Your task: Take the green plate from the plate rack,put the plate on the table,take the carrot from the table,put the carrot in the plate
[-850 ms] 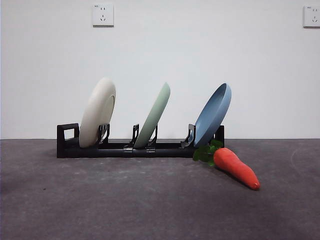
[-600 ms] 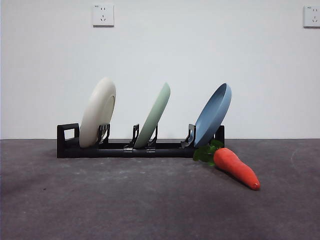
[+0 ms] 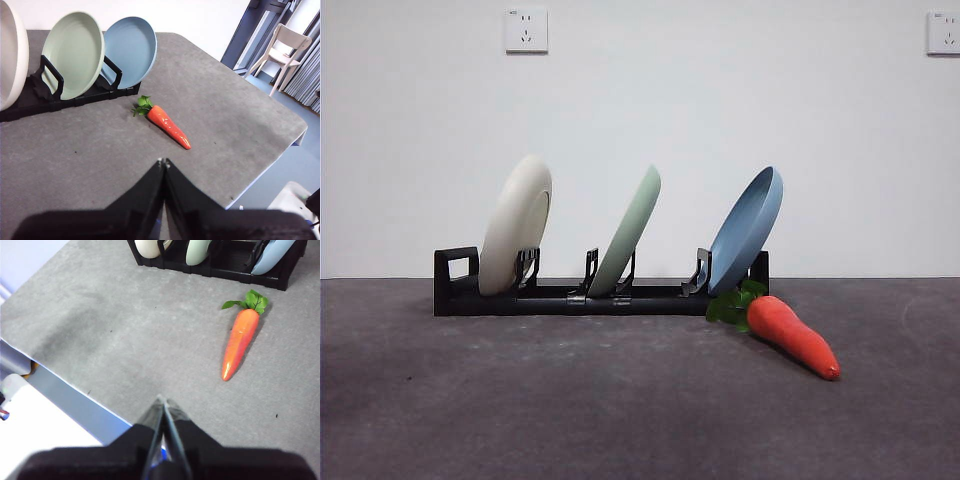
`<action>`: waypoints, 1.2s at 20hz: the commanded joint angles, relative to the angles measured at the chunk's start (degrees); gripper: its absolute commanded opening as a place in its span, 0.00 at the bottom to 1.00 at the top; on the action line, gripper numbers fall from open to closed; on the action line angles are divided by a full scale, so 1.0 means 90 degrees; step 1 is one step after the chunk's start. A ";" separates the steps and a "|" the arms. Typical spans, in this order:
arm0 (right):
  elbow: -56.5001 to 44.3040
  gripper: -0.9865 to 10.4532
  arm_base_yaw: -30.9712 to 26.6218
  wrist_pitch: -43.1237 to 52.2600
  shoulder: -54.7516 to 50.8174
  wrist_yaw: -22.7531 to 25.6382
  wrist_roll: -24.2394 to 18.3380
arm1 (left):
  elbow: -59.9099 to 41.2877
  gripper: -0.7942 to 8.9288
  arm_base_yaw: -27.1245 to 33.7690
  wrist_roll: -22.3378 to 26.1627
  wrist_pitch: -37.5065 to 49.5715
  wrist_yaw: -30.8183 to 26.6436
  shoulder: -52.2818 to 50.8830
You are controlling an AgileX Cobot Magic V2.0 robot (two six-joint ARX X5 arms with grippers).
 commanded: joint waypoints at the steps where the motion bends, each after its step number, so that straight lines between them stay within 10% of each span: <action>1: 0.0010 0.11 0.0015 0.0012 0.0005 0.0070 -0.0104 | 0.0022 0.09 -0.0005 0.0163 0.0000 -0.0039 -0.0007; 5: 0.0010 0.61 0.0015 0.0216 0.0022 0.0070 0.0272 | 0.0022 0.69 0.0000 -0.0027 0.0000 -0.0066 -0.0007; 24: 0.0010 0.64 0.0051 0.0245 0.0610 0.0046 0.0464 | 0.0189 0.70 -0.0413 -0.0423 0.2521 -0.0097 0.1865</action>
